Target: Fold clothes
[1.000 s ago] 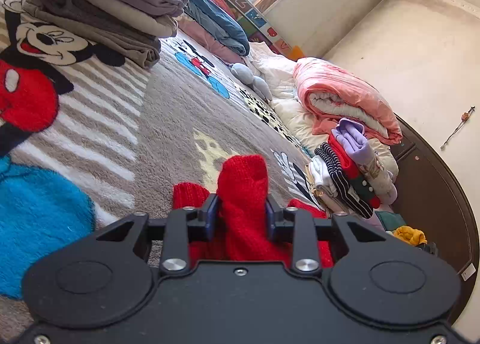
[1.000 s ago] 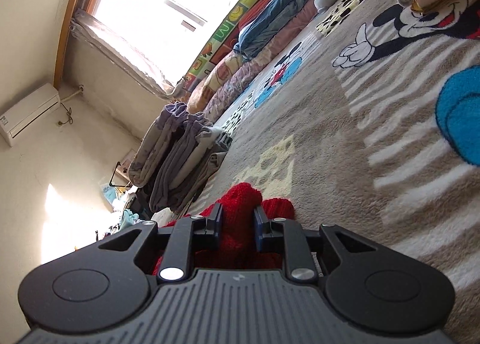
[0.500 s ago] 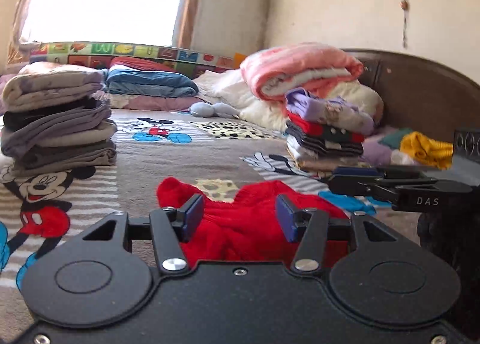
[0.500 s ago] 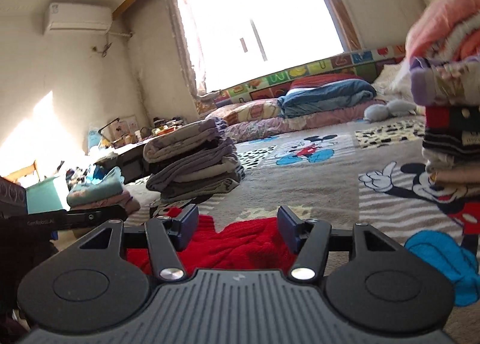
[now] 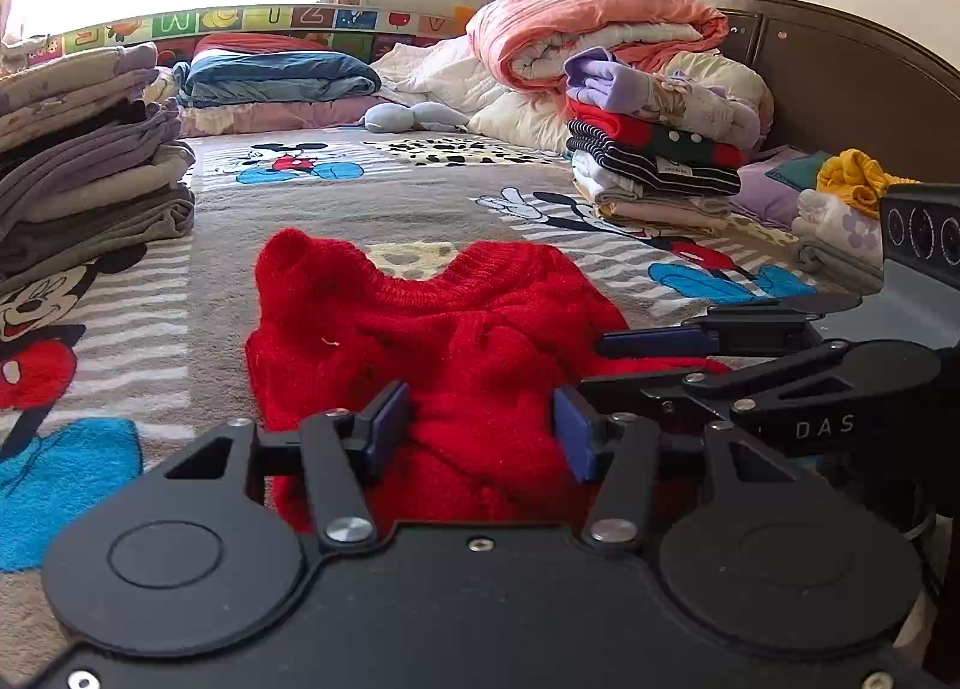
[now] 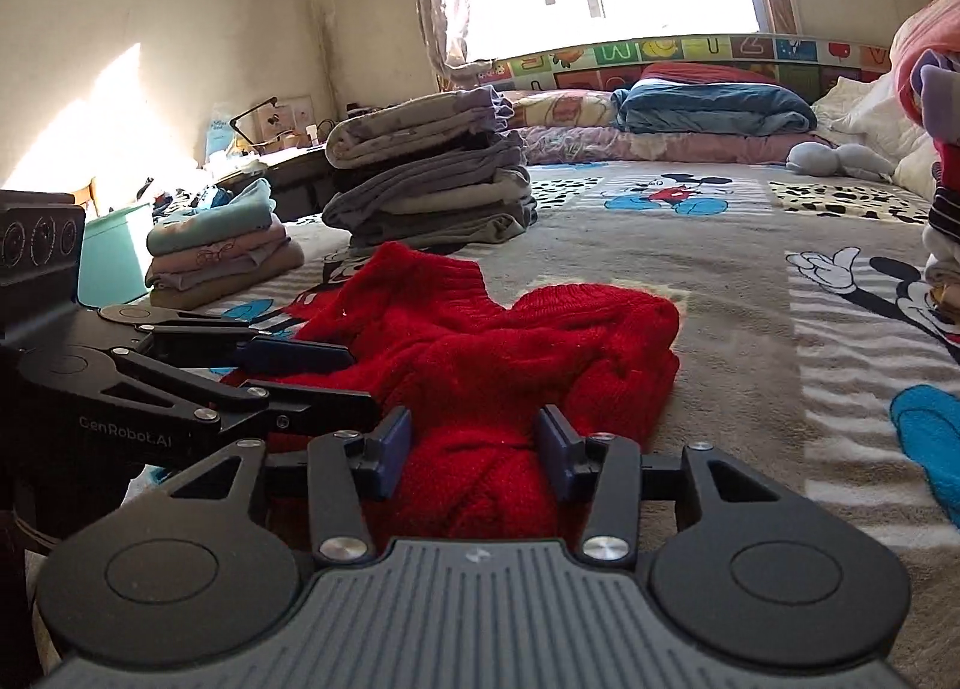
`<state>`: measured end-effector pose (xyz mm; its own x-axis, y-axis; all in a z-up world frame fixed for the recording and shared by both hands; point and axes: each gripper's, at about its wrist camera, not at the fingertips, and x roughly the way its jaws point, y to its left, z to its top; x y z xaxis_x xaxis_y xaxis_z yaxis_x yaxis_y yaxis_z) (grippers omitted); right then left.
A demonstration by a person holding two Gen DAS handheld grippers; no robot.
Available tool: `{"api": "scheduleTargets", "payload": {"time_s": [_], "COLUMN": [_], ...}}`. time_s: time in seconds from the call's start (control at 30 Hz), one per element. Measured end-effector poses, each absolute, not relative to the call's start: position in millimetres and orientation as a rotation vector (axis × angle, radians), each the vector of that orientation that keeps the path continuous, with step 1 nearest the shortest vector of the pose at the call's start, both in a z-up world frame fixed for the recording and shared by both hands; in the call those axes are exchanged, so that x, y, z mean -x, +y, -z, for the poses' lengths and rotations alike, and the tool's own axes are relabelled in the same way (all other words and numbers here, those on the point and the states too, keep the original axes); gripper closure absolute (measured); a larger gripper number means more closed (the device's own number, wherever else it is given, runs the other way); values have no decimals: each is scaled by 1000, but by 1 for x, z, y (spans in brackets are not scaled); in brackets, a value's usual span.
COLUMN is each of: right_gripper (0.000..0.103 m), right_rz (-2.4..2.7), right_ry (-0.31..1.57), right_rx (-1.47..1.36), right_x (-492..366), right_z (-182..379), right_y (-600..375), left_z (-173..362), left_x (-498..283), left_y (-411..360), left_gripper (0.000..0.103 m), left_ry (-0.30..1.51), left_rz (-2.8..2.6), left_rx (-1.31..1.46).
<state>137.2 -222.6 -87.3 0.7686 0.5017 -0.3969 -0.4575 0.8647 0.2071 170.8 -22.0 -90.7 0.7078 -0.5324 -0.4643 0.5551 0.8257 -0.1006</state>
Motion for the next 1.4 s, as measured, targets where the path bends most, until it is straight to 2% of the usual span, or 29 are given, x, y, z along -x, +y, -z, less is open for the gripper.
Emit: {"api": "scheduleTargets", "payload": {"time_s": [0.27,0.4,0.43,0.47,0.5,0.53,0.57,0.63,0.77,0.93,1.07,1.17,1.4], "right_gripper": [56,51,44,29,21,9,7,8,32,34,33,33,33], "right_rz": [-500,-497,-504,-517,-525,-523,-516,-505,-513,-508,-526,-535,-538], "right_ry": [465,453,445,435,422,403,380,346,332,405,480,492,487], "right_rx": [-80,-86,-113,-155,-185,-195,-190,-175,-127,-75,-126,-166,-212], "right_x": [-137,-126,-123,-120,-117,-115,-113,-116,-144,-188,-199,-202,-202], "right_z": [90,82,79,76,72,68,64,59,53,65,85,91,100], "right_y": [-217,-220,-223,-228,-231,-232,-232,-230,-225,-225,-229,-233,-238], "left_z": [90,72,67,63,60,58,57,56,62,86,92,97,96], "left_x": [-160,-150,-147,-145,-146,-151,-156,-171,-196,-220,-223,-234,-232], "left_y": [-20,-14,-13,-12,-11,-9,-8,-9,-10,-7,-3,15,19], "left_gripper": [48,47,47,48,48,48,48,48,48,48,48,47,47], "left_ry": [483,439,406,374,345,321,299,278,300,448,495,540,533], "left_rz": [585,574,553,529,504,483,466,459,506,535,548,580,592], "left_rx": [-17,-14,-24,-27,-19,-10,-10,-30,-36,-15,46,201,245]}}
